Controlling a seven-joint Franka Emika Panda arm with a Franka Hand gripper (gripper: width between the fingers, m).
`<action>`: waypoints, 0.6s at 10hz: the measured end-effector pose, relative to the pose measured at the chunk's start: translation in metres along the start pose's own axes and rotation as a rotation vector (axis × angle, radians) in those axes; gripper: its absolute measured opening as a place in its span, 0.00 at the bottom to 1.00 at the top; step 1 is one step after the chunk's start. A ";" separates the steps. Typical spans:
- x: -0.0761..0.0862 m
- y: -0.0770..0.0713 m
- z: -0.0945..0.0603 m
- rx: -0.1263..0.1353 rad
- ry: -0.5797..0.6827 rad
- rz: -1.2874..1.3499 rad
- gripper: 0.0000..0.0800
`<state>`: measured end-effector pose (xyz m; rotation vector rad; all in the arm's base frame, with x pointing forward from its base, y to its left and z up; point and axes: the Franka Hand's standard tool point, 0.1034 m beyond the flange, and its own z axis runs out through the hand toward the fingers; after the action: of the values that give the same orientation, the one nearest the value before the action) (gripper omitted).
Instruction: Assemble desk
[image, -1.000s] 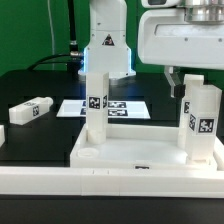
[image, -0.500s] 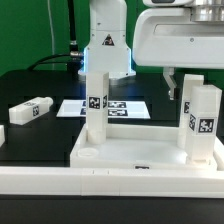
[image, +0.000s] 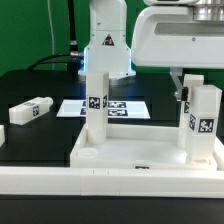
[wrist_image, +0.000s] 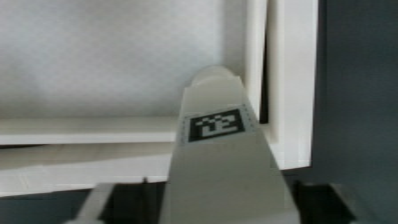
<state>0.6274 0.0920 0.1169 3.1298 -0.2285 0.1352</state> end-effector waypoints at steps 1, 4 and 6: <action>0.000 0.000 0.000 0.000 0.000 0.029 0.36; 0.000 0.000 0.001 0.000 -0.001 0.115 0.36; 0.000 0.000 0.001 0.001 -0.001 0.257 0.36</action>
Offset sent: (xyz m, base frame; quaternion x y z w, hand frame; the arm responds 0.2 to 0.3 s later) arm 0.0000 0.0000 0.0000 0.0000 0.0000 0.1296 0.9916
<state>0.6271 0.0924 0.1161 3.0872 -0.6296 0.1325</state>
